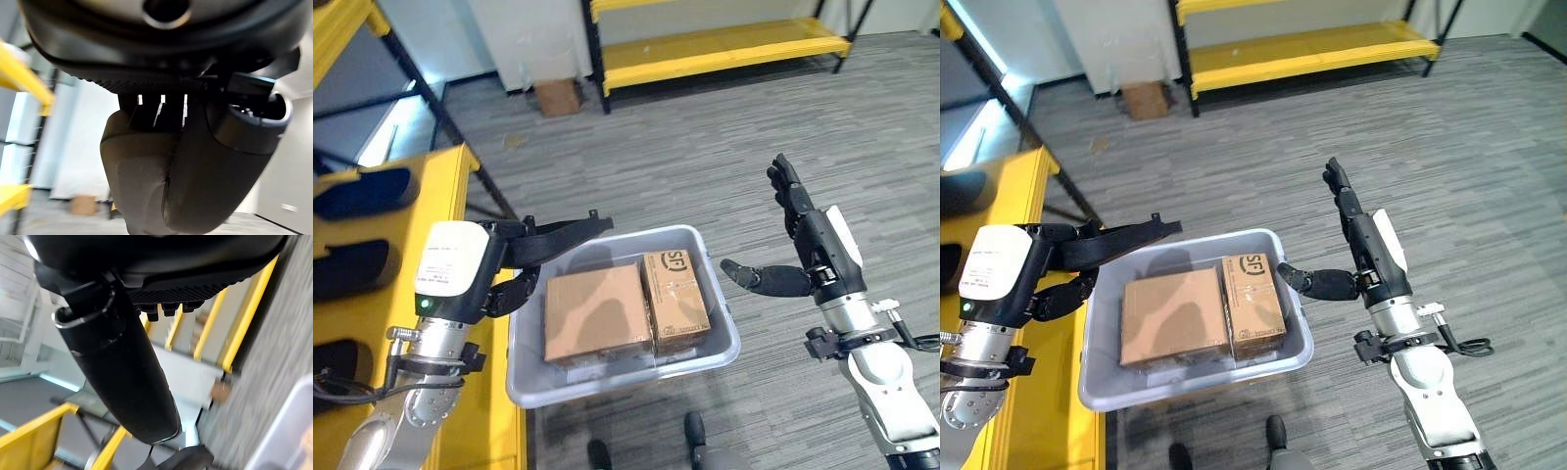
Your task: Move parts from the plastic box to the shelf.
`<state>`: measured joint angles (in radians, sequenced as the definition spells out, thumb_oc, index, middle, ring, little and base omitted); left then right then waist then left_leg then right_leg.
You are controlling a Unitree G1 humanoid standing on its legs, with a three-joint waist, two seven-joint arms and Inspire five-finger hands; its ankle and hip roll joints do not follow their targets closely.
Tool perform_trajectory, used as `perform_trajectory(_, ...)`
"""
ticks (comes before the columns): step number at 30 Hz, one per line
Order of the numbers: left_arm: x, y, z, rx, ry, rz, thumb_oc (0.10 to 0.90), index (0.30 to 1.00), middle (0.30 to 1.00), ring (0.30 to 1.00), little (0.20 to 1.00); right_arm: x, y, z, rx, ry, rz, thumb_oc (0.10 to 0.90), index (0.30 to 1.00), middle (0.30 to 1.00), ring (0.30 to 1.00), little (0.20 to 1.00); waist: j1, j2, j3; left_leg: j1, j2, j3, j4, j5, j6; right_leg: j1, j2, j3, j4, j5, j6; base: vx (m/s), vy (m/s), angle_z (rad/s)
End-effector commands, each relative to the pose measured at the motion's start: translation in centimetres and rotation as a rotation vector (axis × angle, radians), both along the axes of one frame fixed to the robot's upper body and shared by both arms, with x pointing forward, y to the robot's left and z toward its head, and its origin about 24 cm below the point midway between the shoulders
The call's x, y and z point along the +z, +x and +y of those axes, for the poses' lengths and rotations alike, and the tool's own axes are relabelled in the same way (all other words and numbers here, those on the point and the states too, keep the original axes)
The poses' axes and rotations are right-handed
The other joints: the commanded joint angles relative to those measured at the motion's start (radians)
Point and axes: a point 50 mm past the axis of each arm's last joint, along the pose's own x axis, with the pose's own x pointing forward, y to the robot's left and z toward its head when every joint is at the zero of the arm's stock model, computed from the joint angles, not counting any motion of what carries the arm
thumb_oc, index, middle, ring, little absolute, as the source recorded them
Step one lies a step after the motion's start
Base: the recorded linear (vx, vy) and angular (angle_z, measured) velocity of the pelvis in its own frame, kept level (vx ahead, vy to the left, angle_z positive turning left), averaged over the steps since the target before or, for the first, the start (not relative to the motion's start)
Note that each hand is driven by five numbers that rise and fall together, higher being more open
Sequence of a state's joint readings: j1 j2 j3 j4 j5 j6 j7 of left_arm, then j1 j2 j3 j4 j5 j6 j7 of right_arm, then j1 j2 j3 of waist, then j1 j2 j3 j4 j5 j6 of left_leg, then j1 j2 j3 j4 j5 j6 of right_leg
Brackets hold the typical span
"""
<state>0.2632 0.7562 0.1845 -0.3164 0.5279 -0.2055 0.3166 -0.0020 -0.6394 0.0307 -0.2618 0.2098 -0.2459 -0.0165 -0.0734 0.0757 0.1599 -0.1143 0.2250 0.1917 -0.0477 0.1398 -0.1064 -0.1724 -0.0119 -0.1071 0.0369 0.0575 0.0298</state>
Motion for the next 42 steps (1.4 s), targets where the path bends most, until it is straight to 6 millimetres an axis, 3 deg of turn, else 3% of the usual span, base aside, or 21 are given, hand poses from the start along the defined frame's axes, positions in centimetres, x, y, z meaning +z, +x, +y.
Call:
perform_trajectory(1, 6.5, -0.1, 0.8, 0.002, 0.012, -0.329, 0.4, 0.3, 0.3, 0.3, 0.3, 7.6, 0.2, 1.5, 0.124, -0.015, -0.352, 0.9, 1.0, 1.0, 1.0, 1.0, 0.045, -0.056, 0.04, -0.017, 0.023, -0.036, -0.039, 0.082, -0.036, 0.056, -0.055, -0.093, 0.084, -0.225, -0.01, -0.14, -0.126, 1.41)
perform_trajectory(2, 6.6, -0.1, 0.8, 0.001, 0.012, -0.329, 0.4, 0.3, 0.3, 0.3, 0.3, 7.6, 0.2, 1.4, 0.124, -0.015, -0.353, 0.9, 1.0, 1.0, 1.0, 1.0, 0.041, -0.055, 0.039, -0.024, 0.022, -0.041, -0.04, 0.088, -0.033, 0.054, -0.055, -0.098, 0.08, -0.218, -0.01, -0.13, -0.163, 1.38)
perform_trajectory(4, 6.5, -0.1, 0.6, -0.017, 0.01, -0.318, 0.4, 0.3, 0.3, 0.3, 0.3, 7.6, 0.1, 1.0, 0.092, -0.034, -0.354, 0.9, 1.0, 1.0, 1.0, 1.0, 0.044, -0.062, 0.032, 0.017, -0.005, -0.04, 0.007, 0.022, -0.031, 0.062, -0.086, -0.156, 0.049, -0.21, -0.006, -0.13, -0.167, 1.06)
perform_trajectory(6, 6.1, -0.1, 0.6, -0.017, -0.022, -0.306, 0.4, 0.3, 0.3, 0.3, 0.3, 7.5, -0.1, 0.7, 0.081, -0.032, -0.35, 0.9, 1.0, 1.0, 1.0, 1.0, 0.035, -0.06, 0.028, 0.051, 0.001, -0.018, 0.08, -0.007, -0.033, 0.066, -0.097, -0.199, 0.031, -0.197, -0.014, -0.13, -0.111, 1.02)
perform_trajectory(8, 5.8, 0.1, 0.5, -0.021, -0.054, -0.3, 0.4, 0.3, 0.3, 0.3, 0.3, 7.2, -0.3, 0.1, 0.056, -0.024, -0.337, 0.9, 1.0, 1.0, 1.0, 1.0, 0.018, -0.049, 0.014, 0.103, 0.016, 0.001, 0.13, -0.043, -0.049, 0.078, -0.103, -0.247, 0.01, -0.208, -0.015, -0.05, -0.07, 1.41)
perform_trajectory(11, 5.7, 0.2, 0.2, -0.026, -0.081, -0.311, 0.4, 0.3, 0.3, 0.3, 0.3, 6.5, -0.5, -0.8, 0.009, -0.005, -0.314, 0.9, 1.0, 1.0, 1.0, 1.0, -0.009, -0.025, -0.006, 0.188, 0.041, 0.05, 0.175, -0.044, -0.07, 0.078, -0.112, -0.337, -0.013, -0.198, -0.019, -0.1, 0.004, 1.27)
perform_trajectory(14, 5.9, 0.2, 0.2, -0.029, -0.097, -0.326, 0.4, 0.3, 0.3, 0.3, 0.3, 5.7, -0.9, -1.6, -0.037, 0.012, -0.284, 0.9, 1.0, 1.0, 1.0, 1.0, -0.031, 0.007, -0.023, 0.237, 0.028, 0.037, 0.135, -0.062, -0.074, 0.061, -0.121, -0.404, 0.015, -0.196, -0.018, -0.09, 0.076, 1.09)
perform_trajectory(16, 5.8, 0.2, 0.1, -0.031, -0.099, -0.318, 0.4, 0.3, 0.3, 0.3, 0.3, 5.4, -1.3, -2.2, -0.068, 0.006, -0.276, 0.9, 1.0, 1.0, 1.0, 1.0, -0.051, 0.022, -0.03, 0.225, 0.019, 0.076, 0.068, -0.092, -0.063, 0.066, -0.144, -0.433, 0.034, -0.187, -0.006, 0.0, 0.15, 0.83)
perform_trajectory(18, 5.7, 0.1, 0.0, -0.03, -0.088, -0.312, 0.4, 0.3, 0.3, 0.3, 0.3, 5.0, -1.5, -2.3, -0.08, 0.006, -0.256, 0.9, 1.0, 1.0, 1.0, 1.0, -0.043, 0.031, -0.035, 0.227, -0.001, 0.087, 0.016, -0.122, -0.052, 0.085, -0.157, -0.444, 0.028, -0.169, 0.006, 0.04, 0.192, 1.12)
perform_trajectory(24, 5.3, -0.4, 0.5, 0.006, -0.092, -0.313, 0.4, 0.3, 0.3, 0.3, 0.3, 4.3, -1.3, -1.9, -0.058, 0.006, -0.22, 0.9, 1.0, 1.0, 1.0, 1.0, -0.007, 0.014, -0.033, 0.231, -0.054, 0.11, -0.033, -0.175, -0.015, 0.119, -0.205, -0.464, 0.01, -0.103, 0.044, 0.01, 0.203, 0.2)
perform_trajectory(33, 5.3, -0.8, 1.0, 0.048, -0.063, -0.324, 0.4, 0.3, 0.3, 0.3, 0.3, 3.4, -0.8, -1.2, -0.043, 0.03, -0.183, 0.9, 1.0, 1.0, 1.0, 1.0, 0.041, -0.045, -0.028, 0.195, -0.148, 0.062, -0.024, -0.234, 0.05, 0.156, -0.286, -0.484, -0.022, -0.006, 0.116, -0.01, 0.196, 0.15)
perform_trajectory(38, 6.0, -0.6, 0.6, 0.024, -0.031, -0.339, 0.4, 0.3, 0.3, 0.3, 0.3, 2.8, -0.9, -1.0, -0.058, 0.03, -0.172, 0.9, 1.0, 1.0, 1.0, 1.0, 0.034, -0.058, -0.021, 0.204, -0.216, 0.016, -0.036, -0.254, 0.099, 0.152, -0.341, -0.446, 0.021, 0.029, 0.146, 0.01, 0.275, 0.27)
perform_trajectory(39, 6.2, -0.5, 0.5, 0.014, -0.026, -0.344, 0.4, 0.3, 0.3, 0.3, 0.3, 2.8, -0.8, -0.8, -0.057, 0.025, -0.174, 0.9, 1.0, 1.0, 1.0, 1.0, 0.022, -0.058, -0.013, 0.208, -0.222, 0.006, -0.037, -0.255, 0.109, 0.133, -0.337, -0.393, 0.059, 0.026, 0.148, -0.07, 0.341, 0.1)
perform_trajectory(40, 6.3, -0.2, 0.4, 0.001, -0.016, -0.344, 0.4, 0.3, 0.3, 0.3, 0.3, 2.6, -0.6, -0.6, -0.049, 0.027, -0.169, 0.9, 1.0, 1.0, 1.0, 1.0, -0.015, -0.057, 0.009, 0.206, -0.229, 0.0, -0.034, -0.234, 0.128, 0.07, -0.262, -0.224, 0.128, -0.029, 0.119, -0.08, 0.241, 0.15)
perform_trajectory(41, 6.4, -0.2, 0.4, 0.002, -0.016, -0.346, 0.4, 0.3, 0.3, 0.3, 0.3, 2.6, -0.6, -0.6, -0.048, 0.028, -0.17, 0.9, 1.0, 1.0, 1.0, 1.0, -0.007, -0.058, 0.008, 0.205, -0.228, 0.009, -0.034, -0.235, 0.126, 0.057, -0.262, -0.212, 0.143, -0.037, 0.116, -0.1, 0.221, 0.5)
perform_trajectory(42, 6.3, 0.1, 0.1, -0.017, -0.019, -0.338, 0.4, 0.3, 0.3, 0.3, 0.3, 2.5, -0.6, -0.7, -0.047, 0.025, -0.165, 0.9, 1.0, 1.0, 1.0, 1.0, -0.024, -0.058, 0.007, 0.2, -0.232, -0.001, -0.037, -0.218, 0.132, 0.031, -0.183, -0.12, 0.183, -0.079, 0.1, -0.01, 0.096, 0.51)
